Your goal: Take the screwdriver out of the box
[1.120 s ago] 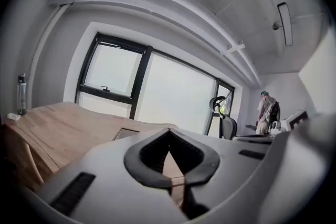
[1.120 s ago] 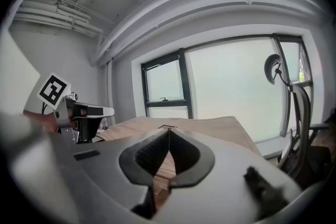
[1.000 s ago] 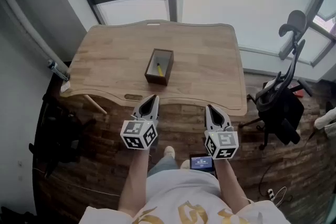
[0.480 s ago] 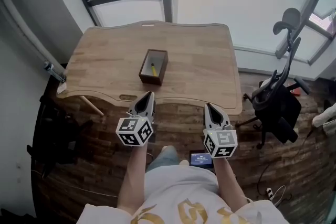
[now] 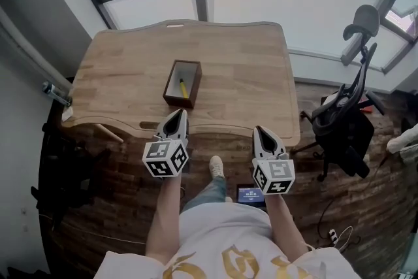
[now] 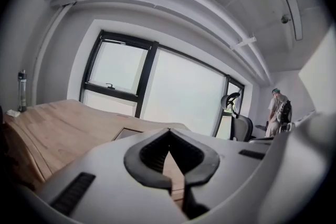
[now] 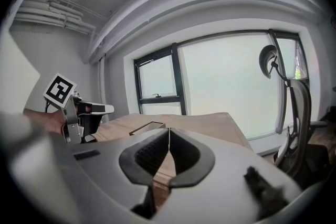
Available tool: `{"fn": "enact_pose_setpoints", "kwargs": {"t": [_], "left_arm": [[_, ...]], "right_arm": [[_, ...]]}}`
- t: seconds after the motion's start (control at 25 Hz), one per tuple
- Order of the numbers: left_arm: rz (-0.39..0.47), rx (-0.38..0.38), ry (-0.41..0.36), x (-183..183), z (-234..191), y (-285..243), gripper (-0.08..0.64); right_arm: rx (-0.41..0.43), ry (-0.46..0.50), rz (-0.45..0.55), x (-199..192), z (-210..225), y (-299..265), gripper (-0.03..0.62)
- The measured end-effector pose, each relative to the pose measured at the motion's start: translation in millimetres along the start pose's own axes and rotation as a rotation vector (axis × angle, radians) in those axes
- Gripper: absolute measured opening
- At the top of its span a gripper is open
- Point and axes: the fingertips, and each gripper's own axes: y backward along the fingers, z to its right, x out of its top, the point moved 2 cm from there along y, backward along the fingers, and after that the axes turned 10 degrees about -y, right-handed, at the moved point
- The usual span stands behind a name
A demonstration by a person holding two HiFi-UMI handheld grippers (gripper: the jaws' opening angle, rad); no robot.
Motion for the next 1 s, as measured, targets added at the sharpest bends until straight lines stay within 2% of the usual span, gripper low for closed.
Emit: {"fn": "enact_pose_setpoints", "kwargs": {"t": [0.24,0.52,0.76,1.0], "left_arm": [[-0.029,-0.025,0.012,4,-19,-58,0.012],[-0.073,-0.024,0.076,5,-59,-118,0.012],[-0.110,-0.014,0.079,5,-92,-159,0.012],[-0.150,-0.010,0.020,2,-112,-184,0.012]], "right_arm": [[-0.033,-0.019,-0.024,14,26,-53,0.032],[0.010,0.001,-0.091,17,19,-123,0.032],[0.006,0.003,-0.116,24,22,-178,0.033],[0.023,0.026,-0.132,28,13,-215,0.033]]}}
